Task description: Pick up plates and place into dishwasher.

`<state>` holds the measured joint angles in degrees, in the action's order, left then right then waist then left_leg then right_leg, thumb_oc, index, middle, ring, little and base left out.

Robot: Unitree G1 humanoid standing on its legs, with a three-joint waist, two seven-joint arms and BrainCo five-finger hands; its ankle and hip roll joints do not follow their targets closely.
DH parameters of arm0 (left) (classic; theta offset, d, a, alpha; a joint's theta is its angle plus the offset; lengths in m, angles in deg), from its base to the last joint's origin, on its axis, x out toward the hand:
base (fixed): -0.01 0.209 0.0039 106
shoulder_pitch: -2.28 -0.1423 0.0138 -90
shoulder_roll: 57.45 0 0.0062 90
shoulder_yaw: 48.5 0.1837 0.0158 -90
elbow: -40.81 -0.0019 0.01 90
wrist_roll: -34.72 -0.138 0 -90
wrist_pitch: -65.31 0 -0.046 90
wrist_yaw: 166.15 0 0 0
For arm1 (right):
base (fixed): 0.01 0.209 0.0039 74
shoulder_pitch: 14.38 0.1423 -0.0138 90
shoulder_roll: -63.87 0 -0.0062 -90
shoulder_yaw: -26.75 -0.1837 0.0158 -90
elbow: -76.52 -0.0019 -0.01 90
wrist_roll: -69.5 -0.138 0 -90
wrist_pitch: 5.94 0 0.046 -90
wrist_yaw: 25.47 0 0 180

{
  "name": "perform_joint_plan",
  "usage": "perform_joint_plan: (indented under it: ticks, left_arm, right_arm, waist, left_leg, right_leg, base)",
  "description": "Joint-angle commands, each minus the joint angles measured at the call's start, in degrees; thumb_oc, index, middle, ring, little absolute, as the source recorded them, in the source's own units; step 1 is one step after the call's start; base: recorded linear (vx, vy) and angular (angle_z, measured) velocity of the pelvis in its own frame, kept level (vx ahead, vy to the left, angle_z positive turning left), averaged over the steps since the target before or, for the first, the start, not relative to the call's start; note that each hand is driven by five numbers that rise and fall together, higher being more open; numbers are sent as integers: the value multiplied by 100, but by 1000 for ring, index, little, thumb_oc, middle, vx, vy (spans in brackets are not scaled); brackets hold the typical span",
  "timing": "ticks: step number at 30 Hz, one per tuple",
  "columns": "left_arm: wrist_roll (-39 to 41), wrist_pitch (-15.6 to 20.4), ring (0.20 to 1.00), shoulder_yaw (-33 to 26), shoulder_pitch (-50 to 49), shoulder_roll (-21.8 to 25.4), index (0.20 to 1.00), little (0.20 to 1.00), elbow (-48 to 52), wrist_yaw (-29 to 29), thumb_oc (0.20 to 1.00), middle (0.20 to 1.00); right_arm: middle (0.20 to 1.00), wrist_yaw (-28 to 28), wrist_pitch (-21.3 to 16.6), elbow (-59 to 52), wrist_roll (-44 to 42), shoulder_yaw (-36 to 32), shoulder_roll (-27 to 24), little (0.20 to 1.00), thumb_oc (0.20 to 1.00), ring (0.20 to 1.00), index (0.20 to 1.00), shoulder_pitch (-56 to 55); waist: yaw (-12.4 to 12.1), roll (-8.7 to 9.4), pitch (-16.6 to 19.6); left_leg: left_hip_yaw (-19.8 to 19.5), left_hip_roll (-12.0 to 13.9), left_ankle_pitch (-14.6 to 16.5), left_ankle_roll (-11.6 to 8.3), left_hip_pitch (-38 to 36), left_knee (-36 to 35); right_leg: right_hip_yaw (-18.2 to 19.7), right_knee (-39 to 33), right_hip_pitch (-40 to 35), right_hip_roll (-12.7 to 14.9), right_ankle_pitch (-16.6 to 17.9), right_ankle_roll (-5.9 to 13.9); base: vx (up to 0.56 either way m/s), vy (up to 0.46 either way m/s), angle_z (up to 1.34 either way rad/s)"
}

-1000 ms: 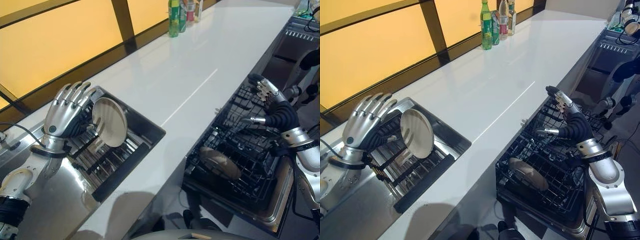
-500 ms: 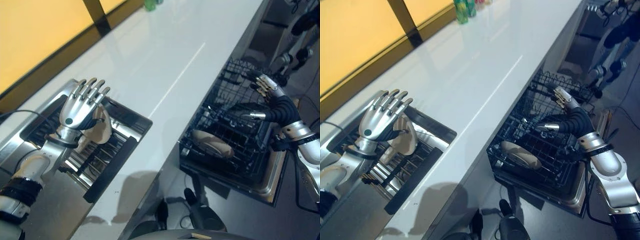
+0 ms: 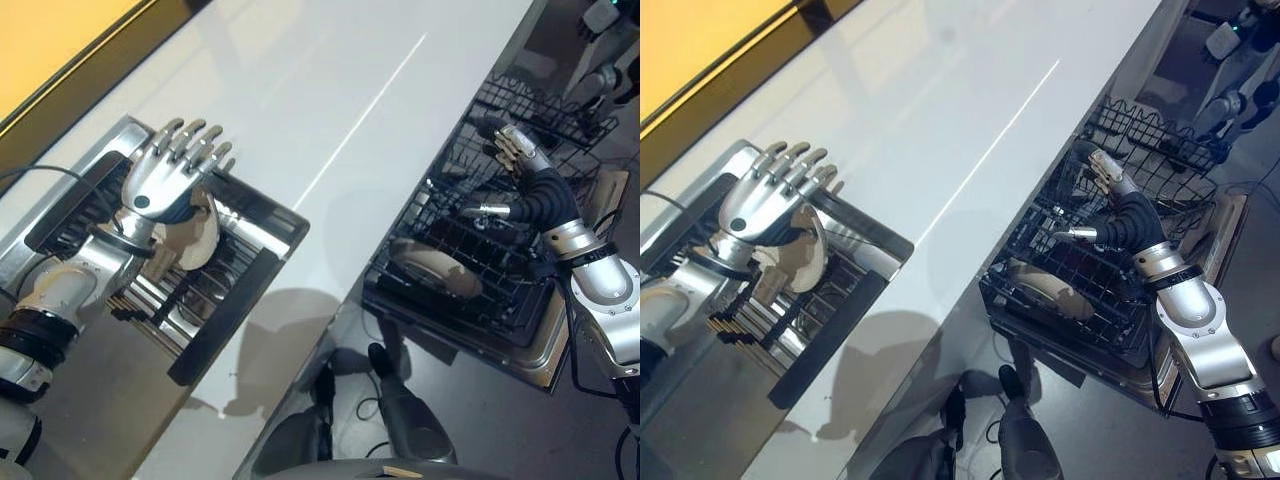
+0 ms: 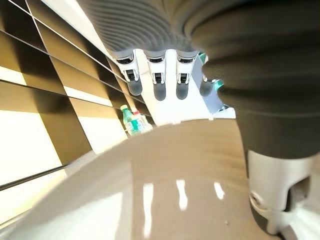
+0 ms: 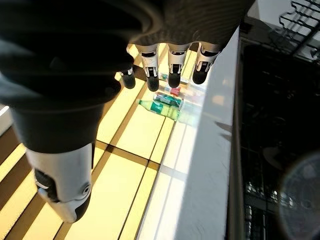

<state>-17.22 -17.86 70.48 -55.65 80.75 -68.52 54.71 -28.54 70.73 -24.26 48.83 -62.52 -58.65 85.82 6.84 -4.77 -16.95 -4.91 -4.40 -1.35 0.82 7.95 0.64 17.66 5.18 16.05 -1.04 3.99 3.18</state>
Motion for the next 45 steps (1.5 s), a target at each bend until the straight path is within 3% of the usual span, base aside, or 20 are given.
perform_joint_plan:
  ticks: [1, 3, 20, 26, 29, 34, 38, 45]
  left_arm:
    - [42, -369, 959, 143, 183, 122, 959, 959, -805, -496, 959, 959]
    - [99, -342, 200, 98, 135, 146, 200, 200, -856, -543, 200, 200]
    - [-47, 37, 200, -651, -873, -66, 200, 200, -623, -151, 200, 200]
    - [18, 24, 200, -942, -1246, -141, 200, 200, -572, 66, 200, 200]
    - [206, -146, 200, -1126, -1403, -192, 200, 200, -558, 327, 200, 200]
    - [564, -317, 200, -1719, -1711, -292, 200, 200, -465, 940, 200, 200]
    - [882, -396, 200, -2423, -2032, -688, 200, 200, -294, 1463, 200, 200]
    - [1298, -244, 200, -3280, -2285, -1192, 200, 200, 77, 1637, 200, 200]
  right_arm:
    - [1000, 167, -301, -228, 109, -107, -177, 1000, 1000, 1000, 1000, 334]
    - [1000, 145, -325, -213, 104, -133, -178, 1000, 1000, 1000, 1000, 293]
    - [1000, -48, -88, -319, 141, -402, 67, 1000, 1000, 1000, 1000, -260]
    - [1000, -48, -84, -334, 133, -482, 132, 1000, 1000, 1000, 1000, -502]
    - [1000, -27, -136, -331, 156, -489, 211, 1000, 1000, 1000, 1000, -649]
    - [1000, -94, -124, -371, 143, -605, 332, 1000, 1000, 1000, 1000, -874]
    - [1000, -147, -57, -480, 230, -679, 563, 1000, 1000, 1000, 1000, -1051]
    - [1000, -162, 169, -605, 221, -760, 723, 1000, 1000, 1000, 1000, -1147]
  waist:
    - [162, 179, -35]
    - [155, 171, -30]
    - [-87, 185, 367]
    - [-145, 228, 482]
    - [-169, 263, 559]
    - [-230, 317, 735]
    - [-301, 383, 912]
    - [-382, 504, 1183]
  left_leg:
    - [-26, -52, -111, 208, 419, 312]
    - [-32, -58, -101, 209, 387, 297]
    - [-238, -138, 15, 230, -117, 188]
    - [-281, -132, 39, 244, -297, 129]
    - [-289, -130, 51, 253, -389, 93]
    - [-322, -129, 68, 263, -540, 32]
    - [-394, -129, 61, 270, -706, -68]
    - [-502, -99, 5, 252, -943, -244]
  right_leg:
    - [-91, 41, -168, 233, 180, 199]
    - [-105, 26, -196, 243, 170, 200]
    - [-367, -74, -693, 336, 20, 225]
    - [-397, -95, -834, 333, 11, 243]
    - [-410, -109, -903, 330, 9, 257]
    - [-442, -153, -1040, 332, -6, 262]
    - [-480, -187, -1181, 315, -36, 246]
    - [-544, -224, -1363, 277, -49, 218]
  base:
    - [0, 0, 0]
    - [0, 0, 0]
    - [54, -3, 6]
    - [61, -16, 4]
    - [60, -27, 6]
    - [71, -27, 2]
    - [84, -34, 5]
    - [58, -41, 7]
